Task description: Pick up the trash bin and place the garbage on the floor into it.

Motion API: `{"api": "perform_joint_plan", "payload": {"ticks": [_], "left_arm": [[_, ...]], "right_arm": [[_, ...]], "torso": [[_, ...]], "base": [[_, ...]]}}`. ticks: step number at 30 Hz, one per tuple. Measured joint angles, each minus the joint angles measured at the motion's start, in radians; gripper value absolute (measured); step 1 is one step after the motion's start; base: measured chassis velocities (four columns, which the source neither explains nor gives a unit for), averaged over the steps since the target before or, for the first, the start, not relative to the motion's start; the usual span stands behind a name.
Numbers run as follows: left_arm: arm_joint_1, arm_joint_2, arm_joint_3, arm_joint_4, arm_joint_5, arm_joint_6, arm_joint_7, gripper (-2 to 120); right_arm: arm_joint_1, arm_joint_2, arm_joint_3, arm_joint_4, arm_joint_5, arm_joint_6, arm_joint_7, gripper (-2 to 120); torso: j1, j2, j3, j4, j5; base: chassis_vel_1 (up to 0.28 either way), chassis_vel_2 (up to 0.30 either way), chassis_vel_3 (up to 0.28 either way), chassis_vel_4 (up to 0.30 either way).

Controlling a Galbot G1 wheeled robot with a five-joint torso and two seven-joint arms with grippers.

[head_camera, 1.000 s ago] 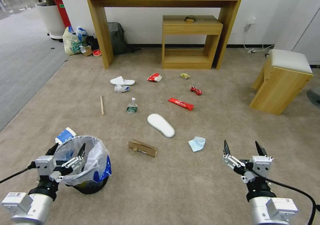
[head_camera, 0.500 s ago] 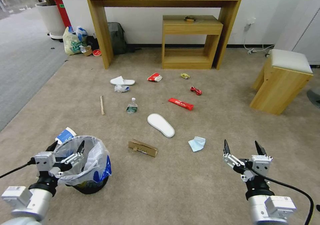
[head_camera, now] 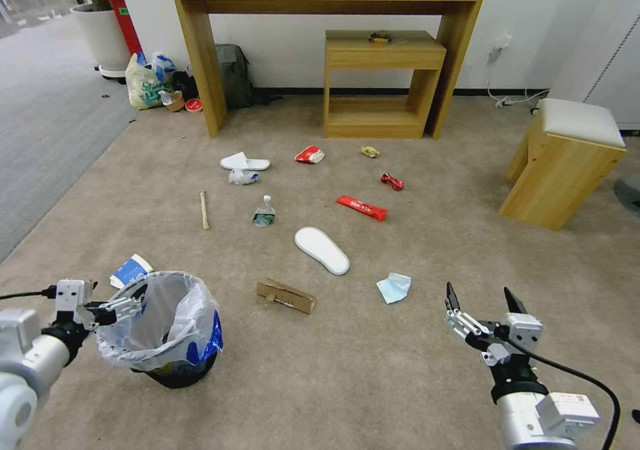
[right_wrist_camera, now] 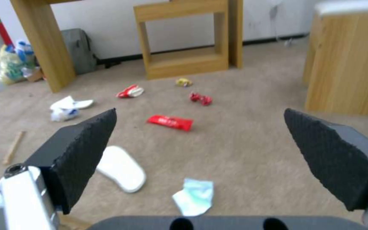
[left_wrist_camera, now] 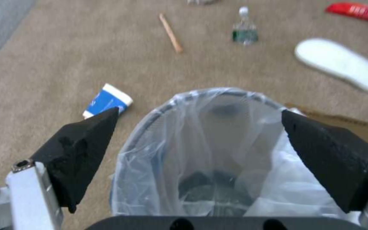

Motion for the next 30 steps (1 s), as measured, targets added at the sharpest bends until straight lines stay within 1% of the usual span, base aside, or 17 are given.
{"api": "perform_joint_plan", "payload": {"ticks": [1, 2, 3, 5, 6, 7, 8, 9, 12, 13, 16, 17, 19, 21, 22, 25, 30], "left_arm": [[-0.016, 0.035, 0.006, 0.022, -0.017, 0.029, -0.004, 100], [-0.016, 0.035, 0.006, 0.022, -0.017, 0.029, -0.004, 100], [-0.037, 0.08, 0.013, 0.049, -0.053, 0.066, -0.009, 100], [-0.067, 0.156, 0.026, 0.106, -0.11, 0.08, -0.012, 100], [-0.067, 0.156, 0.026, 0.106, -0.11, 0.08, -0.012, 100], [-0.077, 0.205, 0.037, 0.15, -0.129, 0.08, -0.002, 100], [-0.083, 0.229, 0.043, 0.179, -0.132, 0.08, 0.012, 100], [-0.083, 0.229, 0.043, 0.179, -0.132, 0.08, 0.012, 100], [-0.092, 0.274, 0.054, 0.249, -0.123, 0.079, 0.08, 100], [-0.092, 0.274, 0.054, 0.249, -0.123, 0.079, 0.08, 100], [-0.099, 0.293, 0.067, 0.311, -0.113, 0.078, 0.137, 100], [-0.099, 0.293, 0.067, 0.311, -0.113, 0.078, 0.137, 100], [-0.109, 0.299, 0.078, 0.351, -0.096, 0.075, 0.191, 100], [-0.114, 0.3, 0.086, 0.382, -0.075, 0.074, 0.225, 100], [-0.114, 0.3, 0.086, 0.382, -0.075, 0.074, 0.225, 100], [-0.123, 0.286, 0.097, 0.429, -0.058, 0.073, 0.233, 100], [-0.143, 0.274, 0.116, 0.469, -0.038, 0.072, 0.235, 100]], "right_arm": [[-0.003, 0.0, 0.0, 0.0, 0.032, -0.007, -0.002, 100], [-0.003, 0.0, 0.0, 0.0, 0.032, -0.007, -0.002, 100], [-0.003, 0.0, 0.0, -0.006, 0.058, -0.011, -0.003, 100], [-0.002, 0.0, 0.004, -0.02, 0.083, -0.016, -0.003, 100], [-0.002, 0.0, 0.004, -0.02, 0.083, -0.016, -0.003, 100], [-0.001, -0.001, 0.006, -0.027, 0.096, -0.023, -0.003, 100], [0.0, -0.002, 0.007, -0.031, 0.107, -0.029, -0.003, 100], [0.0, -0.002, 0.007, -0.031, 0.107, -0.029, -0.003, 100], [0.012, -0.006, 0.007, -0.037, 0.135, -0.056, -0.001, 100], [0.012, -0.006, 0.007, -0.037, 0.135, -0.056, -0.001, 100], [0.029, -0.012, 0.001, -0.044, 0.145, -0.078, 0.009, 100], [0.029, -0.012, 0.001, -0.044, 0.145, -0.078, 0.009, 100], [0.04, -0.015, -0.005, -0.048, 0.154, -0.095, 0.016, 100], [0.051, -0.018, -0.012, -0.054, 0.163, -0.109, 0.024, 100], [0.051, -0.018, -0.012, -0.054, 0.163, -0.109, 0.024, 100], [0.07, -0.025, -0.026, -0.068, 0.174, -0.125, 0.042, 100], [0.069, -0.028, -0.033, -0.076, 0.188, -0.131, 0.047, 100]], "torso": [[0.0, 0.0, 0.0, 0.0, -0.0001], [0.0, 0.0, 0.0, 0.0, -0.0001], [0.0, 0.0, 0.0, 0.0001, 0.0], [0.0, 0.0, 0.0, -0.0001, 0.0002], [0.0, 0.0, 0.0, -0.0001, 0.0002], [0.0, 0.0, 0.0, -0.0002, 0.0001], [0.0, 0.0, 0.0, -0.0001, 0.0002], [0.0, 0.0, 0.0, -0.0001, 0.0002], [0.0, 0.0, 0.0, -0.0001, 0.0001], [0.0, 0.0, 0.0, -0.0001, 0.0001], [0.0, 0.0, 0.0, 0.0002, 0.0001], [0.0, 0.0, 0.0, 0.0002, 0.0001], [0.0, 0.0, 0.0, 0.0001, 0.0], [0.0, 0.0, 0.0, -0.0002, 0.0], [0.0, 0.0, 0.0, -0.0002, 0.0], [0.0, 0.0, 0.0, 0.0003, 0.0002], [0.0, 0.0, 0.0, 0.0002, 0.0001]], "base": [[0.0, 0.0, 0.0, 0.0], [0.0, 0.0, 0.0, 0.0], [0.0, 0.0, 0.0, 0.0], [0.0, 0.0, 0.0, 0.0], [0.0, 0.0, 0.0, 0.0], [0.0, 0.0, 0.0, 0.0], [0.0, 0.0, 0.0, 0.0], [0.0, 0.0, 0.0, 0.0], [0.0, 0.0, 0.0, 0.0], [0.0, 0.0, 0.0, 0.0], [0.0, 0.0, 0.0, 0.0], [0.0, 0.0, 0.0, 0.0], [0.0, 0.0, 0.0, 0.0], [0.0, 0.0, 0.0, 0.0], [0.0, 0.0, 0.0, 0.0], [0.0, 0.0, 0.0, 0.0], [0.0, 0.0, 0.0, 0.0]]}}
